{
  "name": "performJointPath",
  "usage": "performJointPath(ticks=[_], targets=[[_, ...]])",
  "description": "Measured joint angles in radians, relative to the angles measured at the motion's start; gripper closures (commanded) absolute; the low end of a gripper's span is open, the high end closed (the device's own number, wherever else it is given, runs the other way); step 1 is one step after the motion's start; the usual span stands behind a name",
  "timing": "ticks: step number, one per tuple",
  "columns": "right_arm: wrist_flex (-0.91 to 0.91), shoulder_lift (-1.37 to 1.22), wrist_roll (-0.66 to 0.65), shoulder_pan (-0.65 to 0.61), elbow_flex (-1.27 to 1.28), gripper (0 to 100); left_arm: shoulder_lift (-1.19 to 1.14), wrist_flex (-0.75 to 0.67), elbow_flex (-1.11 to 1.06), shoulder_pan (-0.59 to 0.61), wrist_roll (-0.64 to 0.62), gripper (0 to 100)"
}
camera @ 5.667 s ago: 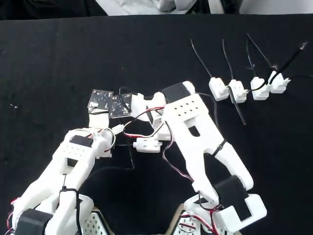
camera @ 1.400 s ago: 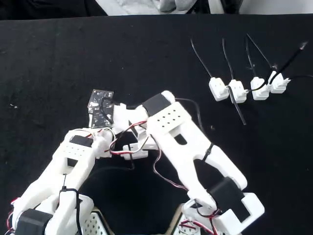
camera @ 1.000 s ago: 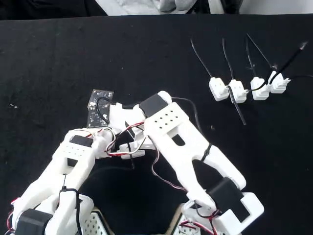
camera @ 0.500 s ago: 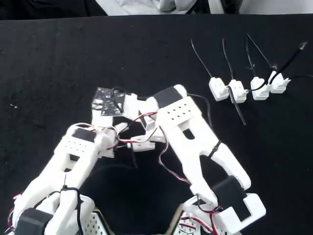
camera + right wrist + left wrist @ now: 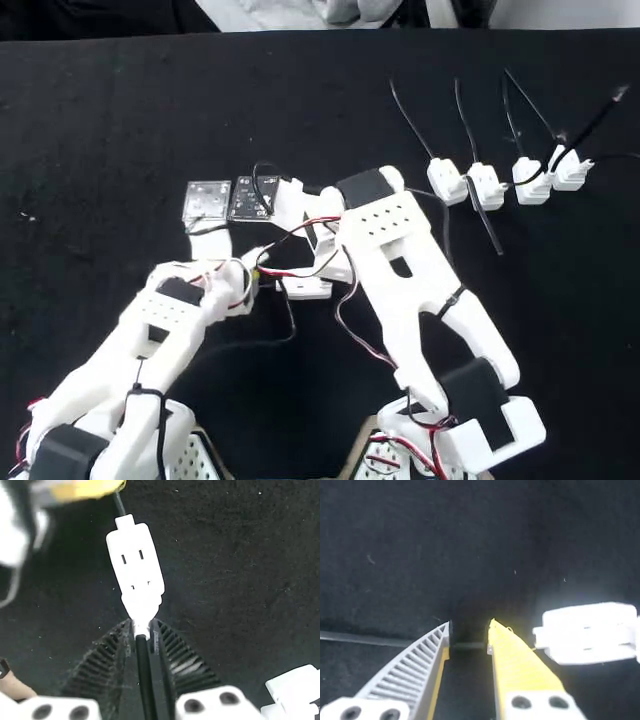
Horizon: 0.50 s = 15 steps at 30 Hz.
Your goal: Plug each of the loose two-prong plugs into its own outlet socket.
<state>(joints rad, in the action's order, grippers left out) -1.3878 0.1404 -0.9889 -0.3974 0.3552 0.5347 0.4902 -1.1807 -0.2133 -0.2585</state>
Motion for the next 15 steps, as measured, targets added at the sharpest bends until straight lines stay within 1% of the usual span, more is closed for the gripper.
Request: performJointPath(ticks=[3, 8, 12, 15], targets=[[0.000, 0.000, 0.000, 0.000, 0.000, 98.8, 0.000, -0.005, 0.000, 0.018, 0.000, 87], [0.000, 0.000, 0.000, 0.000, -0.002, 98.8, 0.000, -0.005, 0.000, 0.015, 0.000, 87], [0.000, 0.000, 0.000, 0.000, -0.002, 98.8, 0.000, -0.006, 0.000, -0.035, 0.000, 87], [0.000, 0.000, 0.000, 0.000, -0.002, 98.8, 0.000, -0.006, 0.000, -0.048, 0.000, 87]])
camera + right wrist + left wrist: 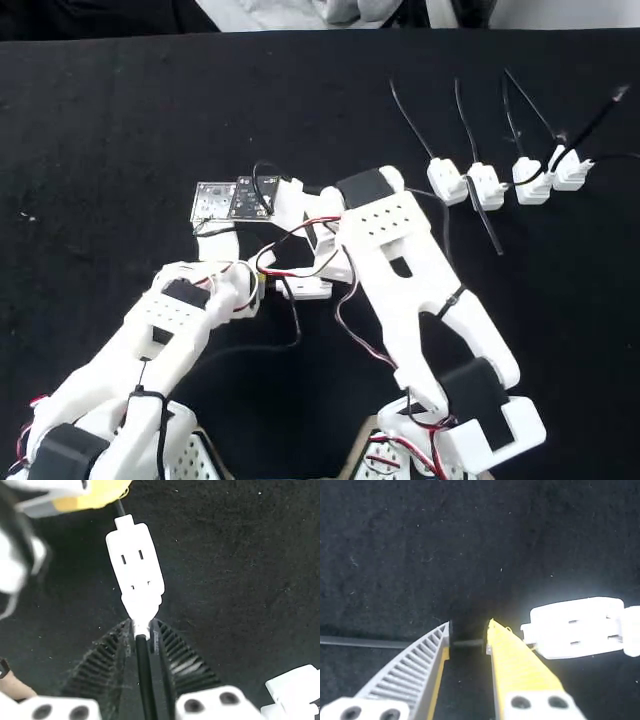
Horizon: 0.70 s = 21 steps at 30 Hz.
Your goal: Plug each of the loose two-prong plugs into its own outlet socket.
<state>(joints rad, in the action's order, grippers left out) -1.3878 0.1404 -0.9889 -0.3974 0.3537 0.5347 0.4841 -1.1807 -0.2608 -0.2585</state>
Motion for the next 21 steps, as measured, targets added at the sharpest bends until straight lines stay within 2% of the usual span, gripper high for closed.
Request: performJointPath(ticks=[5, 12, 21], targets=[[0.000, 0.000, 0.000, 0.000, 0.000, 98.8, 0.000, -0.017, 0.000, -0.009, -0.017, 87], [0.000, 0.000, 0.000, 0.000, 0.000, 98.8, 0.000, -0.210, -0.098, -0.032, -0.092, 87], [0.000, 0.000, 0.000, 0.000, 0.000, 98.8, 0.000, -0.232, -0.100, -0.043, -0.097, 87]])
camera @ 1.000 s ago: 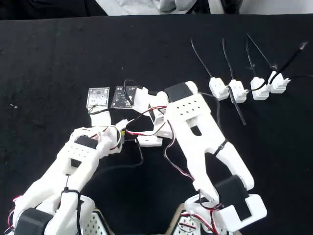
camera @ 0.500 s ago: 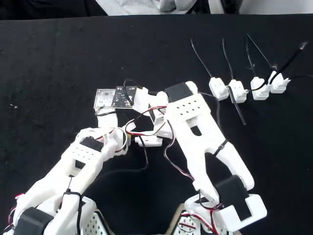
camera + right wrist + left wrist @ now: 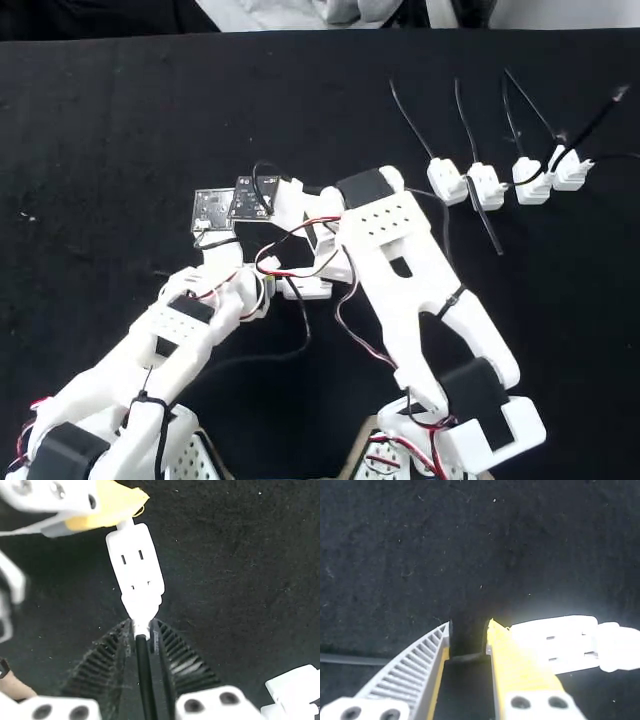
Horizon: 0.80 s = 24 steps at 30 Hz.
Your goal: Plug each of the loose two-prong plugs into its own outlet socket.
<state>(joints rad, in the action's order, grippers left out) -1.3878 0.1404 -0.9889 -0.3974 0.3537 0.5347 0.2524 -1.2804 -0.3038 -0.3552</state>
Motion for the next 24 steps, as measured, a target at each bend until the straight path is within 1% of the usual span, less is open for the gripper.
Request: performJointPath(ticks=[4, 7, 11, 14, 21, 24], targets=[[0.000, 0.000, 0.000, 0.000, 0.000, 98.8, 0.000, 0.005, 0.000, 0.000, -0.003, 87], [0.000, 0.000, -0.003, 0.000, 0.000, 98.8, 0.000, 0.052, 0.000, 0.000, -0.009, 87], [0.000, 0.000, -0.003, -0.002, 0.000, 98.8, 0.000, 0.144, 0.037, 0.000, -0.097, 87], [0.000, 0.000, -0.003, -0.002, 0.000, 98.8, 0.000, 0.184, 0.058, 0.000, -0.138, 87], [0.000, 0.000, -0.003, -0.002, 0.000, 98.8, 0.000, 0.193, 0.061, 0.000, -0.149, 87], [0.000, 0.000, -0.003, -0.002, 0.000, 98.8, 0.000, 0.238, 0.103, -0.002, -0.149, 87]])
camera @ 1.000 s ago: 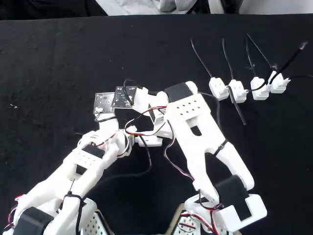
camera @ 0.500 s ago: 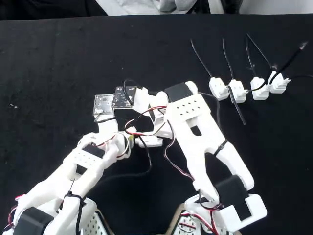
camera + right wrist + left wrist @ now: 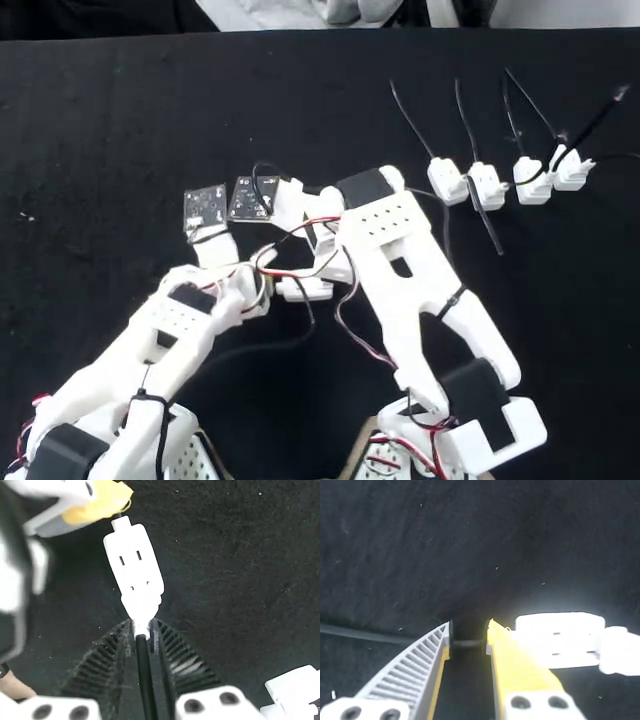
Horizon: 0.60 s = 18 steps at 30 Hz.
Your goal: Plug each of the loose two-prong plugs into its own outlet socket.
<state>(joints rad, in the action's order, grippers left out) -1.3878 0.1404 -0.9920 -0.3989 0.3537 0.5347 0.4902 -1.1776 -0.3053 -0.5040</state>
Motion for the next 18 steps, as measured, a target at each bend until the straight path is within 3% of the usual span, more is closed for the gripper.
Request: performJointPath(ticks=[6, 11, 18], targets=[[0.000, 0.000, 0.000, 0.002, 0.000, 98.8, 0.000, 0.132, 0.089, 0.000, 0.000, 87], [0.000, 0.000, 0.000, 0.002, 0.000, 98.8, 0.000, 0.147, 0.097, -0.041, -0.002, 87], [0.000, 0.000, 0.000, 0.002, 0.000, 98.8, 0.000, -0.008, 0.011, -0.071, -0.002, 87]])
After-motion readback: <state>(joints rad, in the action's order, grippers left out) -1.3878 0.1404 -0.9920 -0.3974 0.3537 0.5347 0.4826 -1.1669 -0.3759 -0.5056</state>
